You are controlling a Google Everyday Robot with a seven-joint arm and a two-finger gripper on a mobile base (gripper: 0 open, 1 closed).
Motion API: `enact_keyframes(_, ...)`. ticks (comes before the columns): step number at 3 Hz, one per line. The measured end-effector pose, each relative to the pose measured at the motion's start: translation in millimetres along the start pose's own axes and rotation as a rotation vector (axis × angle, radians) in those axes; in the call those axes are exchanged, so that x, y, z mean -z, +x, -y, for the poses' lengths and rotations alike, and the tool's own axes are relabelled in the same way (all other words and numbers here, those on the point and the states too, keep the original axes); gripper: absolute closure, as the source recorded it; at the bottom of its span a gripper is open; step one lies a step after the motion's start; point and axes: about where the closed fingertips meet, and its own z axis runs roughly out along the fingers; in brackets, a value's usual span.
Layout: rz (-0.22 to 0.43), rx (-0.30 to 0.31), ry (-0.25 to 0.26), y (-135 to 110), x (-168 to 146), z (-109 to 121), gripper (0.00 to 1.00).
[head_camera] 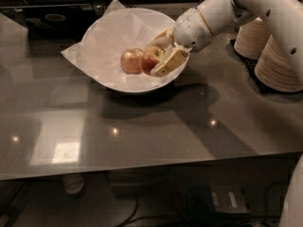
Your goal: Pick apple from white bowl
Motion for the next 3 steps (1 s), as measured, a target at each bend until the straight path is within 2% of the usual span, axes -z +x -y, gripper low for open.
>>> enact_keyframes(2,0.092,0.084,0.077,-41,48,-3,1.00)
enact_keyframes(3,0.094,0.085,0.079,-42,48,-2,1.00)
